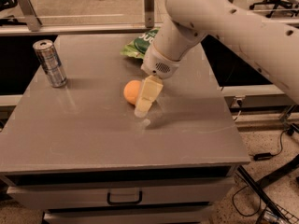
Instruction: Move orange near redbull can
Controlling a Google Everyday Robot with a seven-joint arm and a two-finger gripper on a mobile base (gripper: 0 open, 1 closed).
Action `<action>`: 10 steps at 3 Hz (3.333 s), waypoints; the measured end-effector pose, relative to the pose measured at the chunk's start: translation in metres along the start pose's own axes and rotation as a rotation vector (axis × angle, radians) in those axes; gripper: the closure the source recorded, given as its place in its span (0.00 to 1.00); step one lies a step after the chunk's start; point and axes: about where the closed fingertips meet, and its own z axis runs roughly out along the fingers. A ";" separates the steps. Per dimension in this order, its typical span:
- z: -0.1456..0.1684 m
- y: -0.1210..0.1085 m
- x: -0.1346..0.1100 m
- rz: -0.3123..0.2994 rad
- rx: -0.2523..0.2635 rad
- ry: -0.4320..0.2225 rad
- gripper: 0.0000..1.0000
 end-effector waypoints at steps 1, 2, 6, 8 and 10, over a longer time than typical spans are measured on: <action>0.004 0.003 -0.005 -0.014 -0.009 -0.002 0.02; 0.011 0.008 -0.011 -0.034 -0.027 0.002 0.32; -0.009 -0.052 -0.095 0.042 -0.004 -0.032 1.00; 0.026 -0.060 -0.148 0.064 -0.032 -0.049 1.00; 0.073 -0.050 -0.172 0.060 -0.060 -0.016 1.00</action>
Offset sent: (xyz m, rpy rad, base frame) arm -0.0103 0.0223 -0.0046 -0.0073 0.0050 0.0678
